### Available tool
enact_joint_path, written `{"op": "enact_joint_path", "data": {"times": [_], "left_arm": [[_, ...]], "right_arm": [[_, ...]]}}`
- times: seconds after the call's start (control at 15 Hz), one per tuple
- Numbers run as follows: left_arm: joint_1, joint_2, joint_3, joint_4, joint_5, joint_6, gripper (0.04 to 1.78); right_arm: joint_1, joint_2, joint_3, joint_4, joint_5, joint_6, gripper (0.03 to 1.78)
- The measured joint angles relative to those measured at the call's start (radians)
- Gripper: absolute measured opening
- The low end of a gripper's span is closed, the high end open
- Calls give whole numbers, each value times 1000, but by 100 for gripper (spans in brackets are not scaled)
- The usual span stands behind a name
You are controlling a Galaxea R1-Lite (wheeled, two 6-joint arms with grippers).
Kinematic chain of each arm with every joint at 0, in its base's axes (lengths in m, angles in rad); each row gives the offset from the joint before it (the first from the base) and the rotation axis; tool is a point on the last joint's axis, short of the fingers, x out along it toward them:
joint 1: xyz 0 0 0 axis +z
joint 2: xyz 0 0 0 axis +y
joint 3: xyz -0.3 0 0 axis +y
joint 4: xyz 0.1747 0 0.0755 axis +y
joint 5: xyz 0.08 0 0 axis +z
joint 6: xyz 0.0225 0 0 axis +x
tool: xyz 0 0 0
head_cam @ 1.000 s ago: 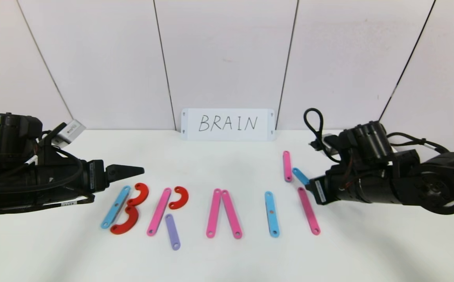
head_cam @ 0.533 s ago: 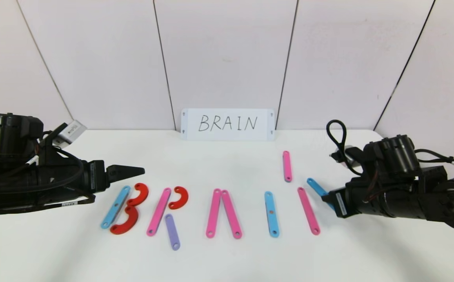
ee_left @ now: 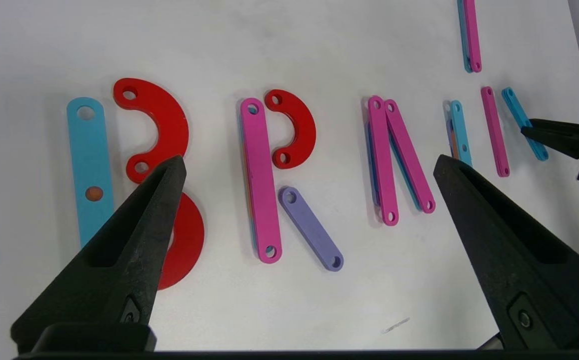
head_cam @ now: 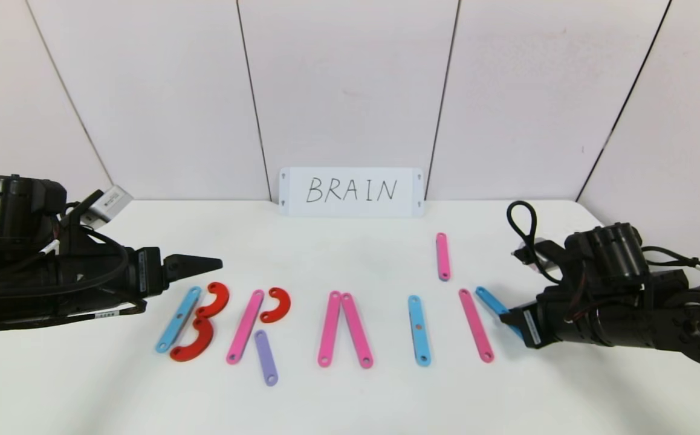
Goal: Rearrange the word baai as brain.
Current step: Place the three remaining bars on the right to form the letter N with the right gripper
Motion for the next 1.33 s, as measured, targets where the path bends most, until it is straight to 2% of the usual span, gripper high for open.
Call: {"op": "enact_joint_path", "data": {"times": [0.2, 1.0, 1.2, 1.33], "left_arm": [[0, 0, 0, 0, 0, 0, 174], [0, 5, 0, 0, 0, 0, 174], [0, 5, 0, 0, 0, 0, 174], [0, 4, 0, 0, 0, 0, 174]], "right_arm": [[-1, 25, 23, -53, 1, -16, 28], [-2, 56, 42, -123, 7, -20, 29], [-2, 57, 45, -131, 8, -20, 42], [-2, 57, 45, -131, 8, -20, 65]]}}
